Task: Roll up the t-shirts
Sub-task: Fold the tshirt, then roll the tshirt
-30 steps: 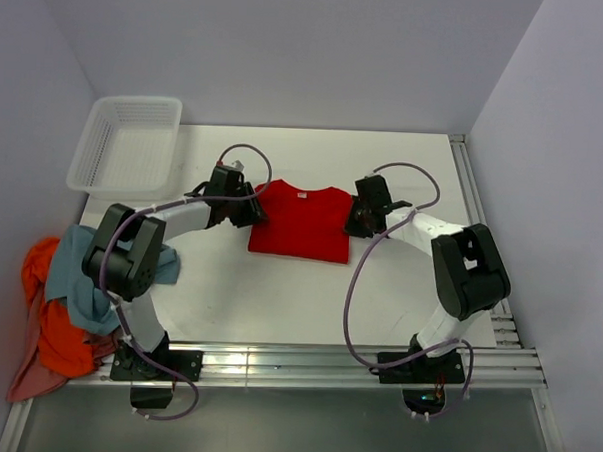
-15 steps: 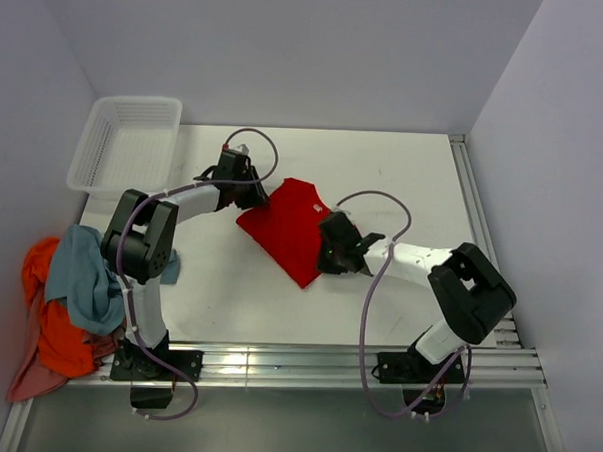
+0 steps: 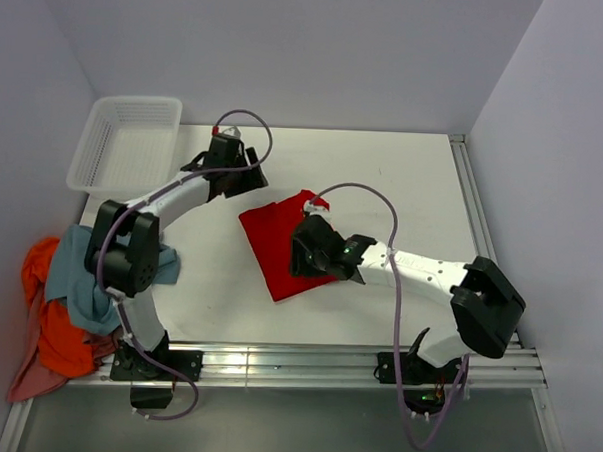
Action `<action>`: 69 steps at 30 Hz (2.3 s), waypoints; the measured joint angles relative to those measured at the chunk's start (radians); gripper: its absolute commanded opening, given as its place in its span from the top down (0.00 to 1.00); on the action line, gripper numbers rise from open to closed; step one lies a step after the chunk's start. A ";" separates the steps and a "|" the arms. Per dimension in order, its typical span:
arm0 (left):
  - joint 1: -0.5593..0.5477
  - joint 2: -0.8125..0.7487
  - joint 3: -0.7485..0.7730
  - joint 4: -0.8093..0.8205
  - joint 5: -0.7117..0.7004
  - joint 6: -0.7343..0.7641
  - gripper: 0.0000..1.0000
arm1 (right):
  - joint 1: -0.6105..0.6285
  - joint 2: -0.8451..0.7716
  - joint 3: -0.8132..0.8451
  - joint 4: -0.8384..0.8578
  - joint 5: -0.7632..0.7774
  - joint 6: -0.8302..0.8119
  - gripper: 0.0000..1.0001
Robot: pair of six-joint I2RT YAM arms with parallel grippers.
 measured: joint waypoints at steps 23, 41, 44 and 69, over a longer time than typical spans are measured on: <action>0.141 -0.254 -0.544 0.323 0.263 -0.133 0.23 | 0.034 0.163 0.302 -0.059 0.104 -0.265 0.12; 0.166 -0.049 -0.509 0.486 0.326 -0.203 0.67 | 0.189 0.470 0.515 -0.107 0.363 -0.340 0.12; 0.166 -0.048 -0.500 0.478 0.333 -0.205 0.80 | 0.212 0.530 0.538 -0.121 0.439 -0.348 0.12; 0.167 -0.079 -0.399 0.249 0.426 -0.173 0.99 | 0.299 0.800 0.768 -0.277 0.885 -0.345 0.13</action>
